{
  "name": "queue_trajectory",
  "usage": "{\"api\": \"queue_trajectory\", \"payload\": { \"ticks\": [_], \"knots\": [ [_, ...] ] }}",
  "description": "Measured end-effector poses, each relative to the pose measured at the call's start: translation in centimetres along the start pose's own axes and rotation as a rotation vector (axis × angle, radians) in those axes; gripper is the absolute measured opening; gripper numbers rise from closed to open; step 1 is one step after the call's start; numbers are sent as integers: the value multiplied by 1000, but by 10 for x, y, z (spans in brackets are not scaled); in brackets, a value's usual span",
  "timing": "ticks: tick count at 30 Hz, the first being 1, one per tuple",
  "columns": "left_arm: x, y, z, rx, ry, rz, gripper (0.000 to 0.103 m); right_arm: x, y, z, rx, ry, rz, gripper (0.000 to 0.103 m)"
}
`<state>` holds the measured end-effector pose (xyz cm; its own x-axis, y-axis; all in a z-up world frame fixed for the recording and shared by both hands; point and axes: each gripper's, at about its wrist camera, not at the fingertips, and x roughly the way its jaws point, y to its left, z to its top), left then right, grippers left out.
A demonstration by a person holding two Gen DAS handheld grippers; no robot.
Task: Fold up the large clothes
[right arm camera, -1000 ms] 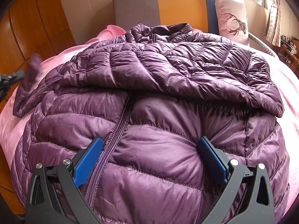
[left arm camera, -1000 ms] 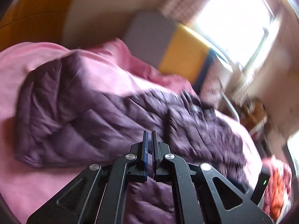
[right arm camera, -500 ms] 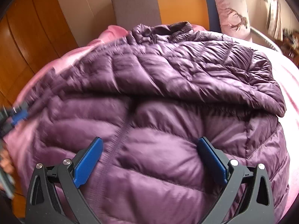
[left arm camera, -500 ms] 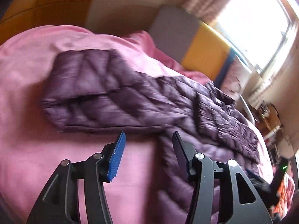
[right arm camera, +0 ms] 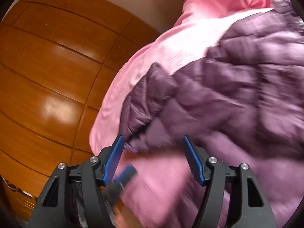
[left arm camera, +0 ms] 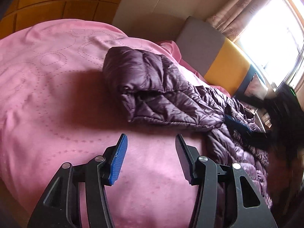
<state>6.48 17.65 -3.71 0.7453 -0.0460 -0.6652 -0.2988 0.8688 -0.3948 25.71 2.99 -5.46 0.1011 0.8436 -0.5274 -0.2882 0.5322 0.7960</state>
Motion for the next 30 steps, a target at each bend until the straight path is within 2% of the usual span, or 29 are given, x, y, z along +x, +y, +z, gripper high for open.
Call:
{"api": "queue_trajectory", "payload": {
  "ticks": [2,3,5,10,11,12,14,15,19,22,30],
  "knots": [
    [1,5,-2,-4,5,-3,53,29,1,14,45,24,6,64],
    [1,7,-3,-8,7,-7,58,44,0,20,78,30,1,64],
    [3,13,-5,-26,12,-6,59,66,-5,29,138,34,-13,64],
    [8,20,-5,-59,19,-21,59,99,-12,40,230,-23,-48,62],
    [9,20,-5,-57,19,-22,59,103,-12,42,237,-33,-54,53],
    [9,20,-5,-59,20,-26,59,106,-12,44,237,-36,-69,37],
    [10,19,-4,-69,22,-34,63,112,-5,48,198,-27,-97,14],
    [10,18,-2,-76,22,-39,66,111,0,52,174,-33,-94,12],
    [12,4,7,-67,10,-51,70,74,27,59,47,-108,-73,9],
    [18,-14,12,-55,2,-51,78,39,44,60,-38,-167,-74,9],
    [50,-64,20,-8,36,-21,78,-64,53,51,-127,-340,-92,9]
  ]
}}
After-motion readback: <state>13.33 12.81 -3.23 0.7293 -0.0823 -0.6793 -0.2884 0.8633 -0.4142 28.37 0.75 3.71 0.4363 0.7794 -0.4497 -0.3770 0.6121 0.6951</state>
